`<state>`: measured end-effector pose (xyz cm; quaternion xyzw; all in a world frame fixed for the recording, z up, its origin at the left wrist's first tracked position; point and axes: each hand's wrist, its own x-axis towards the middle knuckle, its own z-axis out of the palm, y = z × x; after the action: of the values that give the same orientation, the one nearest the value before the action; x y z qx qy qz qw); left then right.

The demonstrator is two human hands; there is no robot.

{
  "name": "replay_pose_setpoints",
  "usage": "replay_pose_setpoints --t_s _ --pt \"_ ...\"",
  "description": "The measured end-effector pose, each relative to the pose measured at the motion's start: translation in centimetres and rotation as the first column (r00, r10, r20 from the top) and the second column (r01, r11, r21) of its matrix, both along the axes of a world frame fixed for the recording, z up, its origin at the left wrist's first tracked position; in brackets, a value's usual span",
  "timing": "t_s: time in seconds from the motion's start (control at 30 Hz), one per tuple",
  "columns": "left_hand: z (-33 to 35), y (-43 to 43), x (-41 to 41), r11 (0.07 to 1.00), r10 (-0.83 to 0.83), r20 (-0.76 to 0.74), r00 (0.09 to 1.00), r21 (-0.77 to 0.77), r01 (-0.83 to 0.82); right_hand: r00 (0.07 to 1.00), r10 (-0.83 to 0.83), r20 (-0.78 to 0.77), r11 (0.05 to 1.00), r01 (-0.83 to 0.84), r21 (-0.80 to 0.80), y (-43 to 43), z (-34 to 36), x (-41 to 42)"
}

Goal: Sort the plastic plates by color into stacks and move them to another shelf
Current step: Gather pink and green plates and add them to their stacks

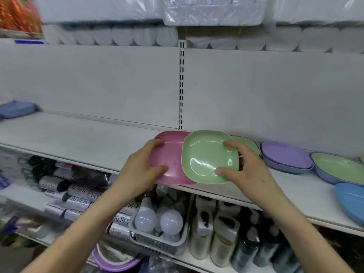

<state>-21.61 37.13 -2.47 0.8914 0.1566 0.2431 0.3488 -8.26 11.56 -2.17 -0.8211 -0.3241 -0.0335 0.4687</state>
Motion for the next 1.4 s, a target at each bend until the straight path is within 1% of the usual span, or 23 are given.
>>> replay_pose_setpoints --t_s 0.13,0.23,0.47,0.67,0.8,0.9,1.17,1.33,1.4 --pt "-0.1 6.6 -4.5 0.997 0.072 0.044 0.996 -0.017 -0.072 0.997 0.064 0.037 0.998 -0.063 -0.017 7.4 1.0 -2.4" --pt "0.2 12.5 -8.7 0.987 0.158 0.056 0.986 0.001 -0.158 0.991 0.128 0.036 0.992 -0.127 -0.012 14.2 1.7 -4.8" --pt "0.5 27.0 -20.6 0.925 0.378 0.072 0.923 0.017 -0.38 0.949 0.309 0.059 0.951 -0.308 -0.016 31.0 1.8 -11.4" --pt "-0.1 36.0 -32.0 0.833 0.551 0.091 0.829 -0.001 -0.554 0.873 0.486 0.037 0.874 -0.485 -0.022 44.3 1.4 -18.5" --pt "-0.3 40.3 -38.4 0.755 0.654 0.112 0.749 -0.022 -0.656 0.81 0.584 0.056 0.812 -0.583 -0.038 51.7 1.3 -22.7" --pt "-0.7 43.0 -42.5 0.7 0.713 0.112 0.692 -0.045 -0.713 0.767 0.641 0.036 0.768 -0.639 -0.05 57.0 1.1 -25.7" --pt "-2.2 51.6 -51.2 0.553 0.831 0.119 0.544 -0.061 -0.831 0.651 0.759 0.033 0.651 -0.758 -0.036 71.4 0.3 -32.3" --pt "-1.6 59.1 -54.9 0.491 0.867 0.134 0.48 -0.057 -0.87 0.59 0.806 0.036 0.591 -0.806 -0.015 81.2 0.5 -35.1" --pt "-0.9 62.1 -55.9 0.488 0.869 0.131 0.478 -0.06 -0.871 0.589 0.807 0.042 0.59 -0.807 -0.016 84.7 0.9 -36.0"
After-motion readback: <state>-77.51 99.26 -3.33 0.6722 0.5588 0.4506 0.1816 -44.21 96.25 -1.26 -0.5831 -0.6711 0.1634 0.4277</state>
